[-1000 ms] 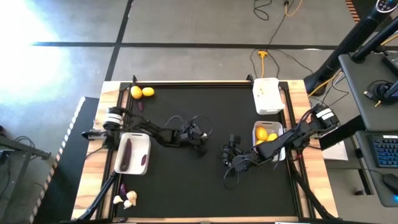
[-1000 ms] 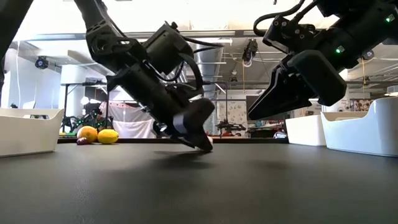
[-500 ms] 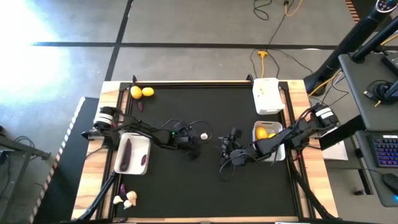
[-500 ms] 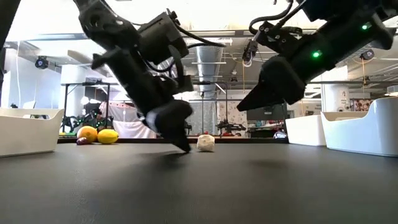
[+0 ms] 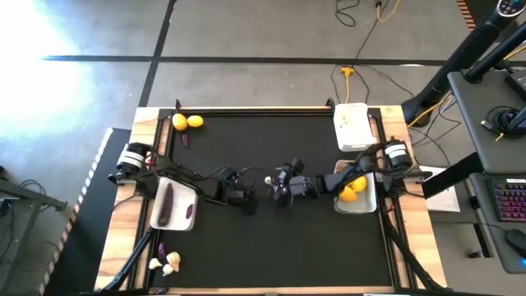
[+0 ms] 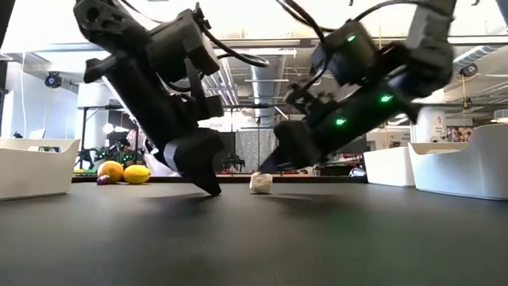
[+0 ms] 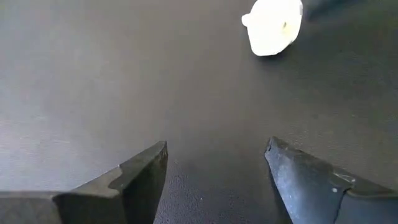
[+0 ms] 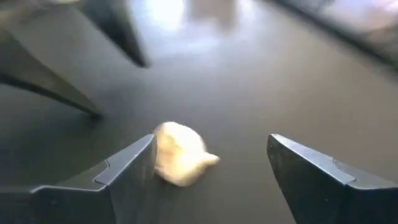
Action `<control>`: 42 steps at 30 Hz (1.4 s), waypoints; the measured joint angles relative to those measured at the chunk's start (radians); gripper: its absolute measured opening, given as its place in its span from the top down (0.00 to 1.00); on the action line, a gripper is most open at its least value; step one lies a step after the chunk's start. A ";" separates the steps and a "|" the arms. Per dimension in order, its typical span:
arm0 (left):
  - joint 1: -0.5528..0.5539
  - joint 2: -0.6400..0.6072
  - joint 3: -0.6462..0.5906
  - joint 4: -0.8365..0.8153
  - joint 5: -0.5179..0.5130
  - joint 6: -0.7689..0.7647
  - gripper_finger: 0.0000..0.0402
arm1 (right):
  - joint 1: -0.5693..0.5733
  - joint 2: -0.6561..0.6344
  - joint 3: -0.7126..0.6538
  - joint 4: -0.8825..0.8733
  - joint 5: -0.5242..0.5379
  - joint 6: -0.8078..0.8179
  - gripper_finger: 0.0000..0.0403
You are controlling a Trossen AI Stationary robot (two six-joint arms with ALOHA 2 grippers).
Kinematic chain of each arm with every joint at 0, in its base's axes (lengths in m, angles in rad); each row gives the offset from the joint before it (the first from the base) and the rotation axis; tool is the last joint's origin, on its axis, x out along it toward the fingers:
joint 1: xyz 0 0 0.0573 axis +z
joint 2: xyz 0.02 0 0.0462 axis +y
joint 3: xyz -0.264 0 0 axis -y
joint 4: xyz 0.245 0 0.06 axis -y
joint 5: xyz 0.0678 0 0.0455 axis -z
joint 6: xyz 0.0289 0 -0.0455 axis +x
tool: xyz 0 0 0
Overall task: Sort produce into baskets
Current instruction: Put the garlic into the top white bin
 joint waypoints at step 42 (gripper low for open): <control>-0.007 0.004 -0.080 0.208 -0.190 0.147 0.35 | -0.420 -0.675 0.126 -1.395 0.294 0.384 0.78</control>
